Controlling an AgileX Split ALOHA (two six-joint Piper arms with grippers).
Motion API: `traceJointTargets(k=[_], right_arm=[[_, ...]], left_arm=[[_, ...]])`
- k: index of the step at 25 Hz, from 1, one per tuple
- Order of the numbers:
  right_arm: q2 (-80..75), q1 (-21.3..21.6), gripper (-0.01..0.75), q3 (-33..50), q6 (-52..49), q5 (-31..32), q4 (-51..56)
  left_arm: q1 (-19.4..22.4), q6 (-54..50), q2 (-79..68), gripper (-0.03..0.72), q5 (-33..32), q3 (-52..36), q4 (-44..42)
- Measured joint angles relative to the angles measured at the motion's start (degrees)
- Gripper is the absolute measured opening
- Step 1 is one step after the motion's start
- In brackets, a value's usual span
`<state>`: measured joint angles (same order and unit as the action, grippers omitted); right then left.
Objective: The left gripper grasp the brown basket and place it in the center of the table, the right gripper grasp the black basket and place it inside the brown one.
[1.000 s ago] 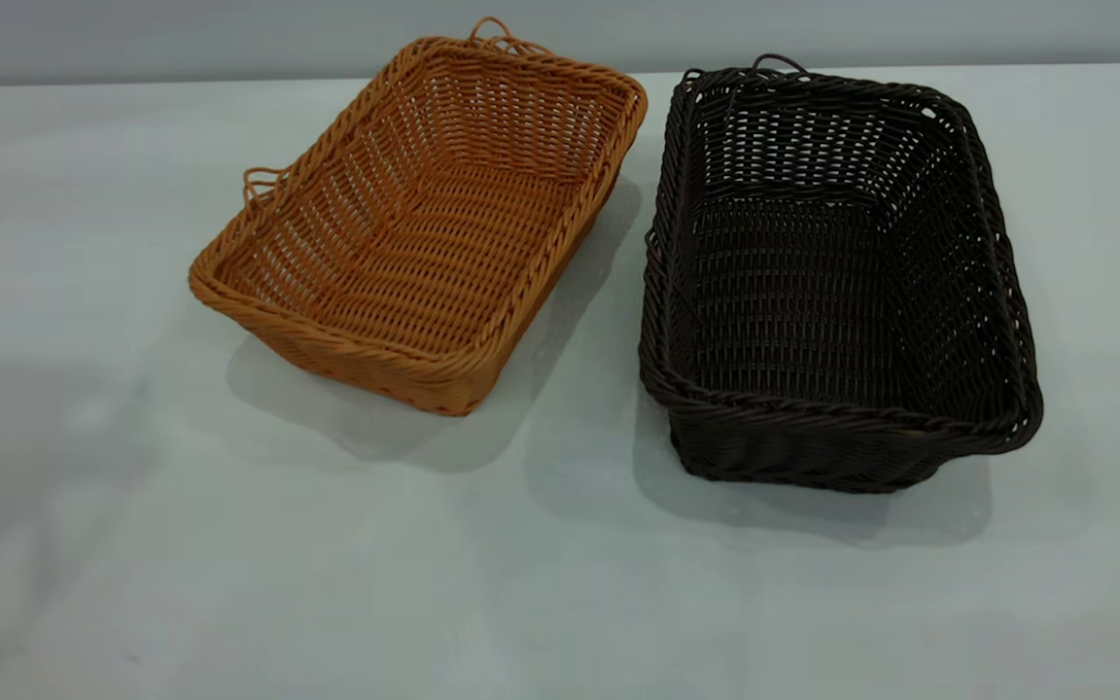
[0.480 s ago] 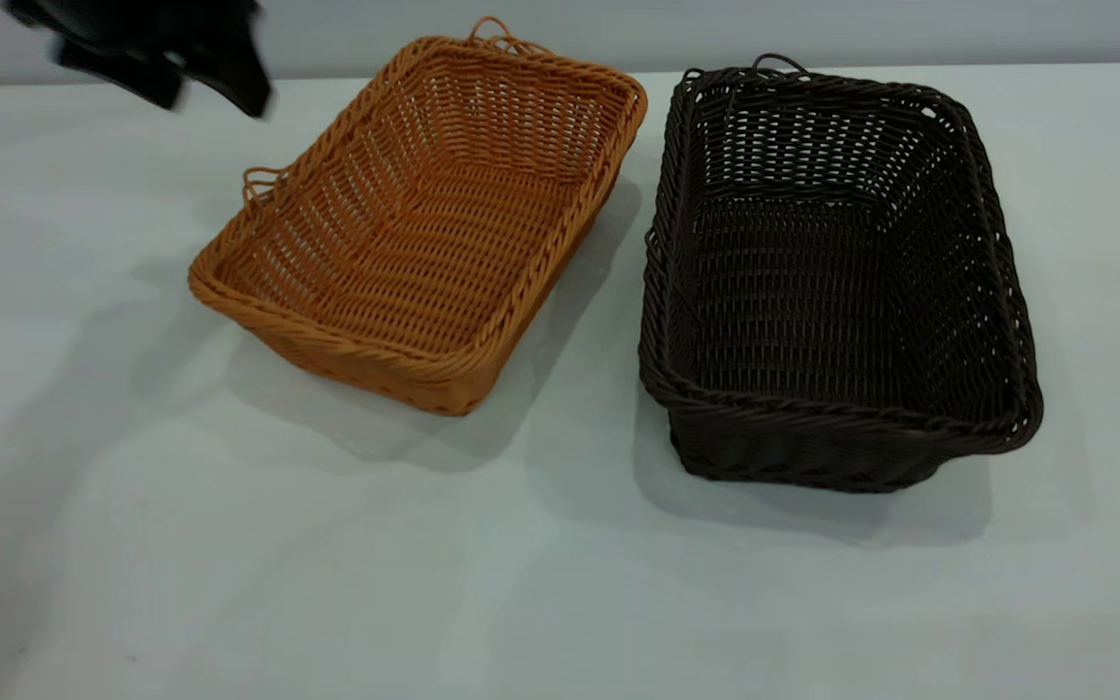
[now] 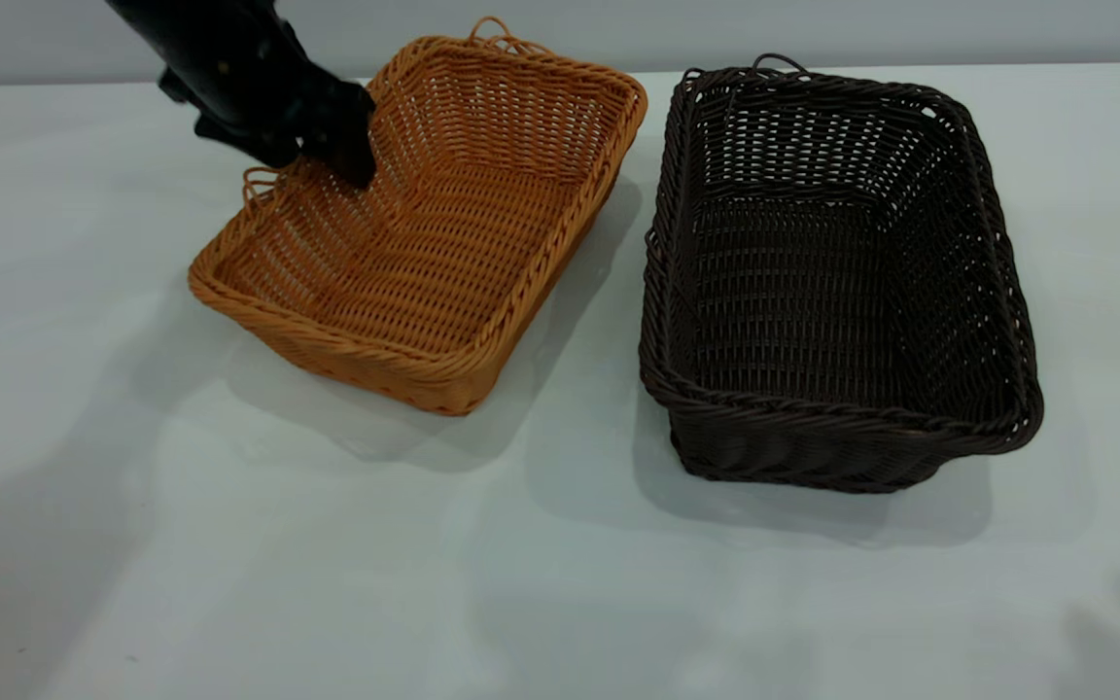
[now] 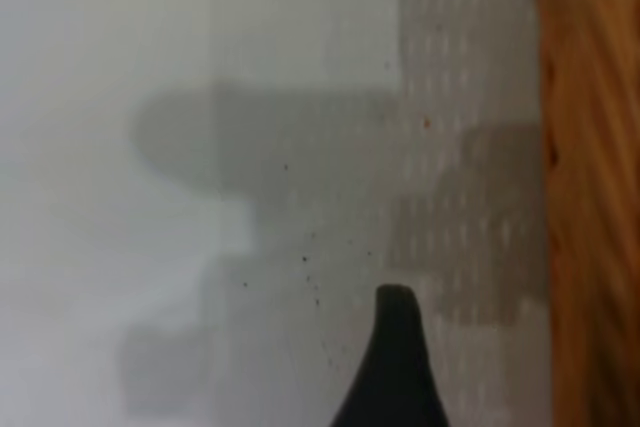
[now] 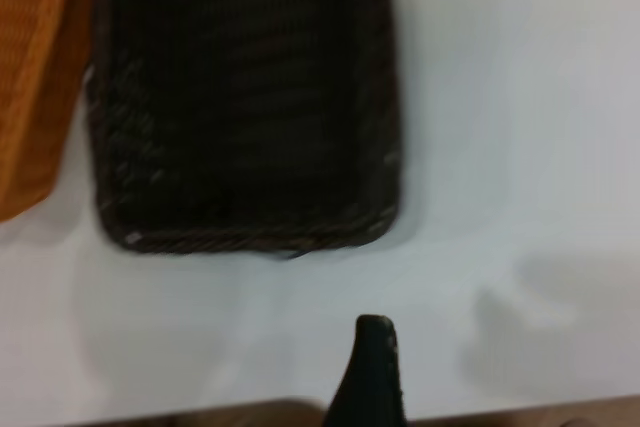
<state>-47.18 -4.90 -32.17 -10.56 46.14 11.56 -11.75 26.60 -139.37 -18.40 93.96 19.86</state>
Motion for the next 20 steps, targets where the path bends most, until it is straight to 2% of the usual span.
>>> traceJointTargets(k=[3, 6, 8, 10, 15, 20], right_arm=[[-7.86, 0.0, 0.591, 0.0, 5.63, -3.3, 8.26], [-16.1, 0.0, 0.591, -0.09, 12.25, -5.71, 18.98], [-21.59, 0.0, 0.591, -0.21, 16.44, -6.19, 27.67], [-27.24, 0.0, 0.591, -0.27, 20.43, -6.6, 35.71], [-39.25, 0.0, 0.591, -0.56, 26.3, -6.73, 53.73], [-49.5, 0.0, 0.591, -0.72, 31.33, -6.91, 63.61]], left_arm=[[-0.27, 0.73, -2.73, 0.483, 0.83, 1.17, 0.12], [-0.46, 1.87, -4.18, 0.32, 1.01, 1.86, 0.38], [-0.46, 2.04, -3.99, 0.18, 1.72, 2.11, 0.77], [-0.4, 2.24, -3.02, 0.099, 0.78, 2.46, 0.77], [0.07, 2.96, 2.91, 0.085, 0.87, 5.14, -0.36], [0.45, 2.93, 8.78, 0.084, 1.93, 5.72, -0.36]])
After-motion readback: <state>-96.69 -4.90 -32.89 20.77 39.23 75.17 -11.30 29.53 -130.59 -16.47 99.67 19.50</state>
